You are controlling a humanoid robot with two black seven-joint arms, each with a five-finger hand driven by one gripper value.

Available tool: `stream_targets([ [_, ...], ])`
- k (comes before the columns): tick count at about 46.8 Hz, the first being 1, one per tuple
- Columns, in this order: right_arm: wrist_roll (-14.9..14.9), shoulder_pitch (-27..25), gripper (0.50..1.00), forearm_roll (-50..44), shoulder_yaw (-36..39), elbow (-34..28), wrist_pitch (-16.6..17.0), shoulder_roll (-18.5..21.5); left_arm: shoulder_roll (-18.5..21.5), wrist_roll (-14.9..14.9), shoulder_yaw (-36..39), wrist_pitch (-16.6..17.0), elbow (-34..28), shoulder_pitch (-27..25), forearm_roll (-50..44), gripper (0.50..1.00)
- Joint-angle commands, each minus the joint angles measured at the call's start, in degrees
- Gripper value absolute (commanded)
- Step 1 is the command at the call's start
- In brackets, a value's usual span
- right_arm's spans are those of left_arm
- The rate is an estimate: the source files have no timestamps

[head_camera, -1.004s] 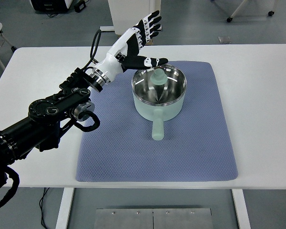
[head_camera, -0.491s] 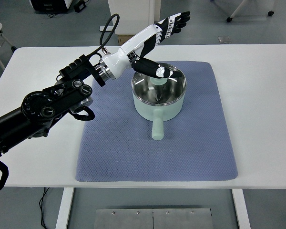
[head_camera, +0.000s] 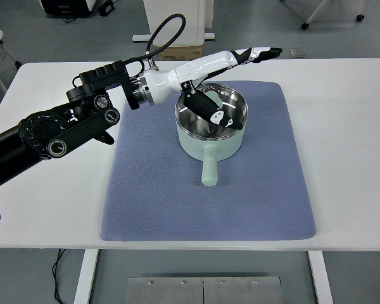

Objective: Rotate green pot handle

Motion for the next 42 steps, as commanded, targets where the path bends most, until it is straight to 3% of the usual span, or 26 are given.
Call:
stream_targets([
  [1,0.0,0.0,1.0,-0.1,0.0,0.0,0.0,0.0,1.2,0.0,1.0,-0.2,-2.9,-0.7,3.0,1.0],
  [14,0.0,0.0,1.0,0.0,0.0,0.0,0.0,0.0,5.0,0.0,11.2,-0.1,-6.5,-6.3,5.2,1.0],
  [26,0.0,0.0,1.0,0.0,0.0,0.0,0.0,0.0,5.4,0.0,22.8,0.1,-6.8,-13.9,5.2,1.0],
  [42,0.0,0.0,1.0,-0.1,0.0,0.0,0.0,0.0,4.5,0.0,27.7,0.0,-7.9,-19.7,5.3,1.0],
])
